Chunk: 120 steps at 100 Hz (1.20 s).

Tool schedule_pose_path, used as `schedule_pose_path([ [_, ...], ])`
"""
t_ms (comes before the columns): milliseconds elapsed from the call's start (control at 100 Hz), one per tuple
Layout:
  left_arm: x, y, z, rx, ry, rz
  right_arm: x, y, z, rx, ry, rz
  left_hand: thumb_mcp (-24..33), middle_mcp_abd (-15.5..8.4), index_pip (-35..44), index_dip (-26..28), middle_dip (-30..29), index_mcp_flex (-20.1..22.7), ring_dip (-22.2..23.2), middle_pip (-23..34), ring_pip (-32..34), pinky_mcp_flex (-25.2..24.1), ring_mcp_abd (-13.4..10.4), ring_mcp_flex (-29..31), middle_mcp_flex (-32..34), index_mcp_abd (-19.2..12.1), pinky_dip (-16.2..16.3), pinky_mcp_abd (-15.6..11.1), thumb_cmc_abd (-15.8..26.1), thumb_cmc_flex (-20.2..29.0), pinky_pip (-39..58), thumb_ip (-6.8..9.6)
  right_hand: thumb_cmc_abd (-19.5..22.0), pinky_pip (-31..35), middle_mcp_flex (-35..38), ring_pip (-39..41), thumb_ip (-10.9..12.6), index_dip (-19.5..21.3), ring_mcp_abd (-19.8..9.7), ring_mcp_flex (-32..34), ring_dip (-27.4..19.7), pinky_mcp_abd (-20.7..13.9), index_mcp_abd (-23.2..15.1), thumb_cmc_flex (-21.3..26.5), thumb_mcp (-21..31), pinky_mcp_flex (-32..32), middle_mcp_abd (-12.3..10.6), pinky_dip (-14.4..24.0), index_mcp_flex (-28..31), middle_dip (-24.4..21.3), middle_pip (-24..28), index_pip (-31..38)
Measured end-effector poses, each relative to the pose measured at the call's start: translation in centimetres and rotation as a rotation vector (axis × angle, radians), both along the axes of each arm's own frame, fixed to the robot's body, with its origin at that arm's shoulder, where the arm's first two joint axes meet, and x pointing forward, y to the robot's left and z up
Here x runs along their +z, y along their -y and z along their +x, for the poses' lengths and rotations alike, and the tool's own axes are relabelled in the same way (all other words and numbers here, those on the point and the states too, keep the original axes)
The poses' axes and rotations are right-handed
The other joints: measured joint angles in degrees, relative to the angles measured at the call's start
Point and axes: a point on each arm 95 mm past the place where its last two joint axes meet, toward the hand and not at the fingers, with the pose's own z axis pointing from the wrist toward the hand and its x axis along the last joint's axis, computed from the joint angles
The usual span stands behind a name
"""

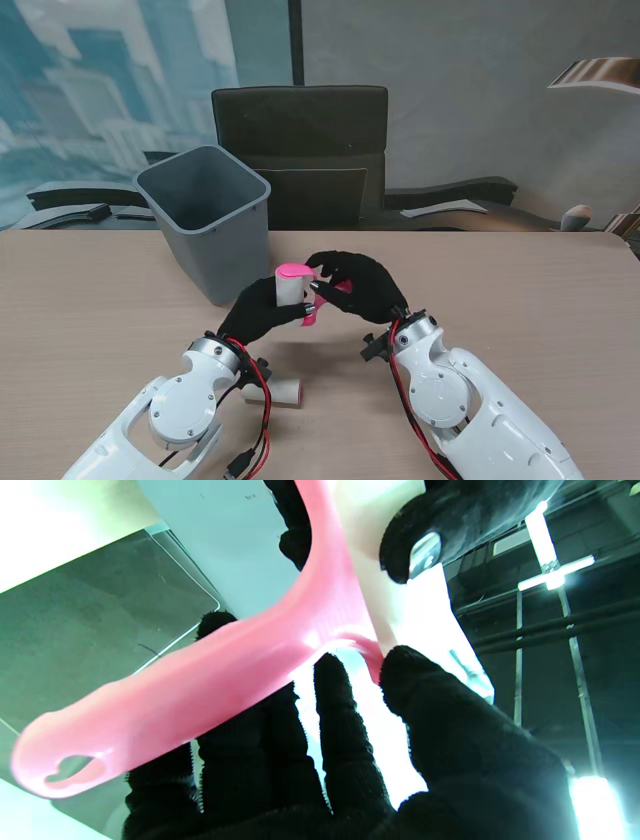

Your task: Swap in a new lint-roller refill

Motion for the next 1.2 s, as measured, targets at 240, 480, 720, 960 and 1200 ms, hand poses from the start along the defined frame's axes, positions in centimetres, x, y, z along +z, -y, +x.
schedule_pose_path([
  [240,0.0,0.0,-0.1,-0.006,0.000,-0.008,-0.3,-0.7,-0.2,-0.001,-0.030,0.030,0.0,0.2,0.0,0.0,0.2,0.0,0.0,0.0,0.0,0.0,0.1,0.0,0.1,0.7,-0.1,0.0,0.0,0.3,0.0,0.01,3.2,-0.9,1.2,0.0,-0.4,-4.3,0.0,0.0,-1.0,1.1,0.7,1.7,-2.5,-0.2,0.1,-0.2,0.0,-0.6,0.2,6.2],
  [480,-0.2,0.3,-0.3,-0.020,-0.012,-0.022,-0.7,-1.6,-0.4,-0.015,-0.026,0.092,0.0,0.2,0.0,0.0,0.2,0.0,0.0,0.0,0.1,0.0,0.1,0.0,0.7,1.4,-0.1,0.1,0.1,0.4,0.1,0.01,5.1,-0.2,4.9,0.1,-0.8,-8.0,0.0,3.5,-1.8,2.7,1.4,4.1,1.7,2.5,1.0,-0.7,0.5,-1.3,1.5,13.8],
  [720,-0.1,0.5,-0.3,-0.023,-0.011,-0.026,-0.7,-2.2,-0.7,-0.041,0.012,0.122,0.0,0.2,0.1,0.0,0.2,0.0,0.0,0.2,0.2,0.0,0.1,0.1,0.7,1.5,-0.1,0.1,0.1,0.4,0.2,0.02,2.4,2.5,8.7,1.6,-0.3,-8.3,1.3,9.1,-1.9,4.5,4.5,4.0,8.5,8.1,2.2,-0.7,3.1,-1.6,2.9,16.6],
  [960,-0.1,0.7,-0.5,-0.027,-0.012,-0.028,-0.4,-2.5,-0.6,-0.062,0.053,0.124,0.0,0.2,0.1,0.0,0.2,0.0,0.0,0.2,0.2,0.0,0.1,0.1,0.7,1.6,-0.1,0.1,0.1,0.6,0.3,0.02,-6.6,5.5,14.0,6.2,-1.8,-8.0,1.9,15.6,-1.7,3.5,5.7,4.4,19.1,15.0,2.7,-2.1,6.7,-1.2,5.9,19.2],
  [1200,-0.2,0.8,-0.7,-0.031,-0.012,-0.029,-0.2,-2.8,-0.4,-0.071,0.047,0.128,0.0,0.2,0.2,0.0,0.7,0.0,0.0,0.6,0.7,0.2,0.1,0.7,1.3,3.3,-0.7,0.1,0.1,0.5,0.4,0.02,-8.4,13.2,23.9,18.1,-3.0,-7.9,2.4,19.5,2.4,3.7,9.8,5.0,21.1,28.3,0.4,-2.9,8.9,2.6,10.8,23.4],
])
